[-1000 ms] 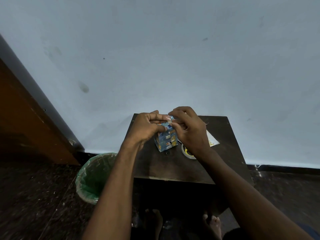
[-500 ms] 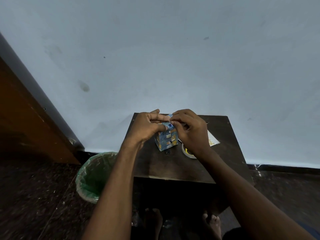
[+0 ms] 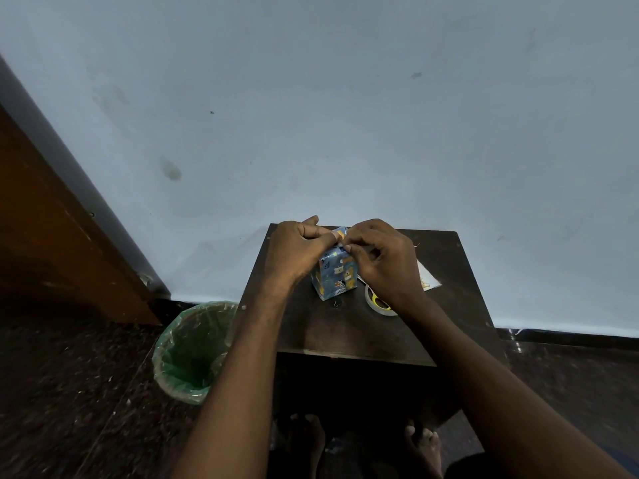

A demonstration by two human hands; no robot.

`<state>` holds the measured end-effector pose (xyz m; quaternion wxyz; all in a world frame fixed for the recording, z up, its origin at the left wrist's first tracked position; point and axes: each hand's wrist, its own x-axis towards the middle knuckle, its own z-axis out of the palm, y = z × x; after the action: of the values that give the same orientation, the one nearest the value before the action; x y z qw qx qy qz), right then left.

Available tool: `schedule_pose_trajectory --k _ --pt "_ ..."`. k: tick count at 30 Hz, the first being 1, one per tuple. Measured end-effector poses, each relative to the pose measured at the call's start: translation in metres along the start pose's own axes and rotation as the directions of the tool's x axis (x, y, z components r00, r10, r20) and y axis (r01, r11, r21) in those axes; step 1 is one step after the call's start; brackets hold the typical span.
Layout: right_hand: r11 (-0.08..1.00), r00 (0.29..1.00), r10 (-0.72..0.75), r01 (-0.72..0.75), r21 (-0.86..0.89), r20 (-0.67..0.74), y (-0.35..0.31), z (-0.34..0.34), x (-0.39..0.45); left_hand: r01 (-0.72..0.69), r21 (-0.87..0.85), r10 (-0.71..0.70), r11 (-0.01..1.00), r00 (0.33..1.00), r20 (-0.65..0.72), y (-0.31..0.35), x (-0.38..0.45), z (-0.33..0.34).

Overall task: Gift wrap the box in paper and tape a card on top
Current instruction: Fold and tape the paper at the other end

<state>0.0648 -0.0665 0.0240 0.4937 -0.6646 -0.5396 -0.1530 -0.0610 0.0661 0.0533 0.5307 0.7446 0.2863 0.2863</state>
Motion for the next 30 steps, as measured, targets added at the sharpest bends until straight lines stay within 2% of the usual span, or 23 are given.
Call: schedule_pose_trajectory --k 16,23,25,28,30 --pt "1.000 0.999 0.000 0.001 -0.027 0.036 0.000 0.000 -0.002 0.004 0.100 0.003 0.995 0.998 -0.069 -0.001 0.003 0.005" --pt "0.998 0.995 0.000 0.006 -0.062 0.101 0.002 -0.002 -0.002 -0.082 0.219 0.105 0.972 0.990 -0.095 -0.007 0.006 0.009" --pt "0.997 0.995 -0.001 0.008 -0.070 0.101 0.002 -0.002 -0.003 -0.107 0.255 0.138 0.961 0.985 -0.106 -0.008 0.007 0.012" --pt "0.997 0.996 -0.015 0.021 -0.070 0.085 0.001 -0.002 -0.004 -0.140 0.222 0.172 0.965 0.976 -0.134 -0.008 0.007 0.015" --pt "0.998 0.997 -0.017 0.022 -0.067 0.075 0.001 -0.003 -0.005 -0.148 0.281 0.203 0.948 0.962 -0.180 -0.008 0.007 0.014"
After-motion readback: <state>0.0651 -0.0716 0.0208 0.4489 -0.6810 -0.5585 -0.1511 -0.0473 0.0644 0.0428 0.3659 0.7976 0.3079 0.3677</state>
